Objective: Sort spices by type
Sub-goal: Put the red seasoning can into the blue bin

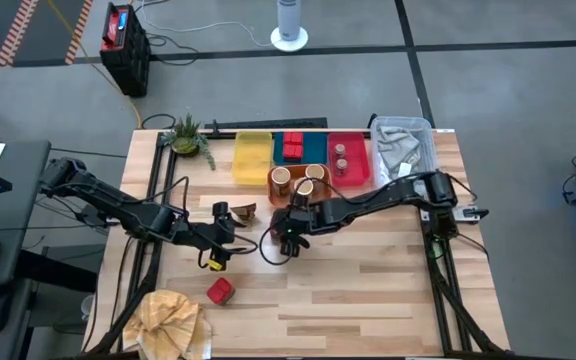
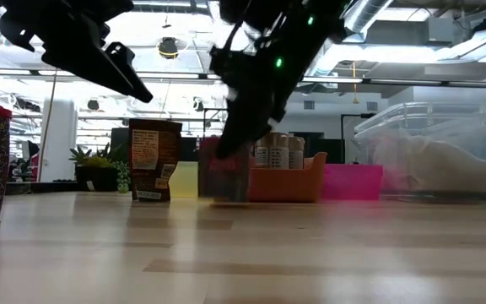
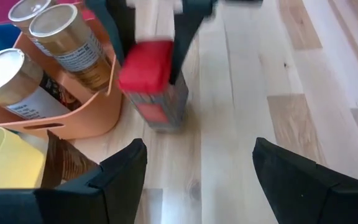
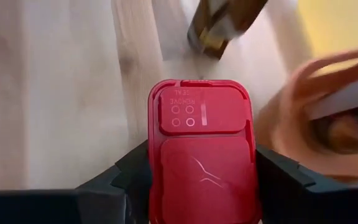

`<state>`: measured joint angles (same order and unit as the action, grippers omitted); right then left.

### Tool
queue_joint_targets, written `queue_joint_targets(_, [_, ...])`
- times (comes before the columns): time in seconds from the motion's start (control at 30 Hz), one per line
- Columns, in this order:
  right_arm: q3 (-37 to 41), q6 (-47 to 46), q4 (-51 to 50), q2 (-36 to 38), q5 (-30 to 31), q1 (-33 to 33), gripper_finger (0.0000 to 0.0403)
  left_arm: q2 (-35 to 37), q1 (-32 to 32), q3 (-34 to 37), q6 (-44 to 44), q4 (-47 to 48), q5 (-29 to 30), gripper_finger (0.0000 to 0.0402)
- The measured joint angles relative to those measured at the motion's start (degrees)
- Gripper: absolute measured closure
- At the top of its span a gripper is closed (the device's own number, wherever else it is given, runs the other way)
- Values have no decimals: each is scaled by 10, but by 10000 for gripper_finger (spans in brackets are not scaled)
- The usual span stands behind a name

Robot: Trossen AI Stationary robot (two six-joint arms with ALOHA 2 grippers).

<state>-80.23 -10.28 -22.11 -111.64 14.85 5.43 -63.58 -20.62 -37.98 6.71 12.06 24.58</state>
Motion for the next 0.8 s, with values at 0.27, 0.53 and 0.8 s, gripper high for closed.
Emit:
queue_joint_targets(0.27, [-1, 31, 31, 150, 49, -8, 167, -32, 0, 0, 11, -35, 11, 120])
queue_joint_targets(0.53, [-1, -13, 50, 172, 230, -110, 167, -86, -35, 0, 7, -122, 38, 120])
queue_joint_targets(0.8, [0, -78, 10, 101, 172, -243, 167, -163, -82, 0, -5, -149, 91, 120])
